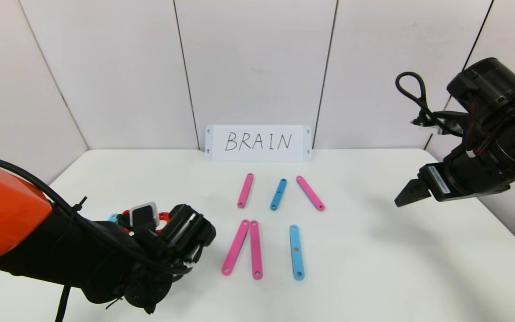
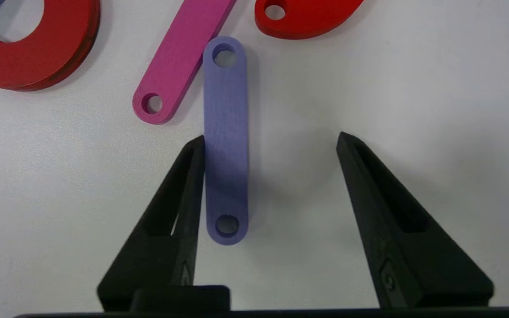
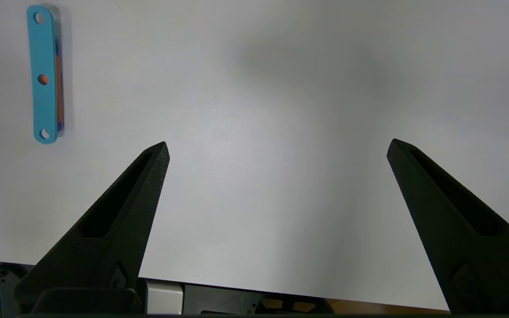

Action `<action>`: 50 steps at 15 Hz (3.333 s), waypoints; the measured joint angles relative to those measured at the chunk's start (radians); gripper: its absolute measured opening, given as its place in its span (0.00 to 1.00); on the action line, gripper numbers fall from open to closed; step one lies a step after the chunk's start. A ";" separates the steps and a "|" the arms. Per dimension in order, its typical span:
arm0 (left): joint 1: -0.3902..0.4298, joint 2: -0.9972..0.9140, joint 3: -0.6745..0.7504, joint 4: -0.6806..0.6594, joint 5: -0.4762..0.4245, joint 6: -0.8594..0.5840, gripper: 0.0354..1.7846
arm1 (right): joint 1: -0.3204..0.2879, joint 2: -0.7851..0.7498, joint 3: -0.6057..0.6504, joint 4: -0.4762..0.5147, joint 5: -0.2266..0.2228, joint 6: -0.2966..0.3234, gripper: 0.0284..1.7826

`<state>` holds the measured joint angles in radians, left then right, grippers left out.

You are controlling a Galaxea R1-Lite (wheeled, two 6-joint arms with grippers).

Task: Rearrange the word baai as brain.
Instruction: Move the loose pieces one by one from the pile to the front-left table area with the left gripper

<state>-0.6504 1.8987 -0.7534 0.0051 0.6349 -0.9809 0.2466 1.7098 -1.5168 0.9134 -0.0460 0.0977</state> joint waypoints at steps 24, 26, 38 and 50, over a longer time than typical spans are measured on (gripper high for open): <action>0.008 0.032 -0.069 -0.014 0.004 0.037 0.82 | 0.004 -0.019 0.007 -0.001 0.002 -0.001 0.97; -0.008 0.017 -0.071 -0.009 0.002 0.043 0.83 | 0.004 -0.019 0.007 -0.001 0.002 -0.001 0.97; -0.004 -0.006 -0.085 -0.017 0.005 0.066 0.93 | 0.004 -0.020 0.009 -0.001 0.002 -0.005 0.97; 0.034 -0.048 -0.124 0.002 0.010 0.105 0.94 | 0.009 -0.022 0.009 -0.001 0.003 -0.003 0.97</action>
<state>-0.6166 1.8511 -0.8770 0.0070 0.6451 -0.8755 0.2560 1.6874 -1.5081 0.9121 -0.0432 0.0943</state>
